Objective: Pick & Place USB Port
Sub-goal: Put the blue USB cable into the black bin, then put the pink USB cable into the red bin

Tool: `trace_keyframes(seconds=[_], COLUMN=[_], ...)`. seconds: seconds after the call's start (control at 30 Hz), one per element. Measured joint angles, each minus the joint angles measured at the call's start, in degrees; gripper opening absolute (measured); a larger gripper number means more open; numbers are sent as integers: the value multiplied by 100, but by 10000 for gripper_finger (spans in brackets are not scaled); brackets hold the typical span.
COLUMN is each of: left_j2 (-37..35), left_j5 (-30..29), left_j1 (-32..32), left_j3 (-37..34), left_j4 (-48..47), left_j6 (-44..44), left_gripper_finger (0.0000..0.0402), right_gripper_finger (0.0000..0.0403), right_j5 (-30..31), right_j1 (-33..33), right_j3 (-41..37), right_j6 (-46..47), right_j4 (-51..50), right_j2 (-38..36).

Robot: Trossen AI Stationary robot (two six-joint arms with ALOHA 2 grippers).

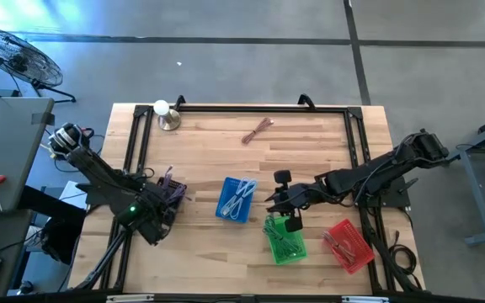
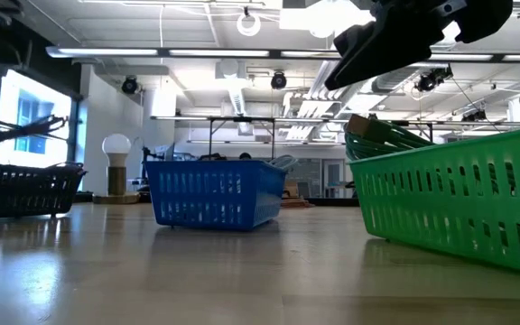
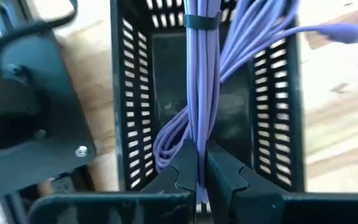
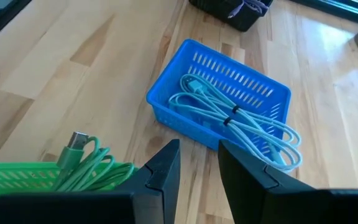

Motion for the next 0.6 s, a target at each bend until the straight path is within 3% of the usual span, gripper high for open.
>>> trace_keyframes(seconds=[0.2, 0.47, 0.6], left_j2=[0, 0, 0], left_j5=[86, 153, 267], left_j1=[497, 872, 1020], left_j3=[-441, -432, -300], left_j4=[550, 1085, 1035], left_j6=[655, 1565, 1795], left_gripper_finger=[47, 111, 138], right_gripper_finger=[100, 100, 100], right_j5=[-243, -270, 13], right_j1=[0, 0, 0], right_j3=[0, 0, 0], right_j6=[133, 132, -85], right_j4=[-6, -48, -60], right_j2=[0, 0, -19])
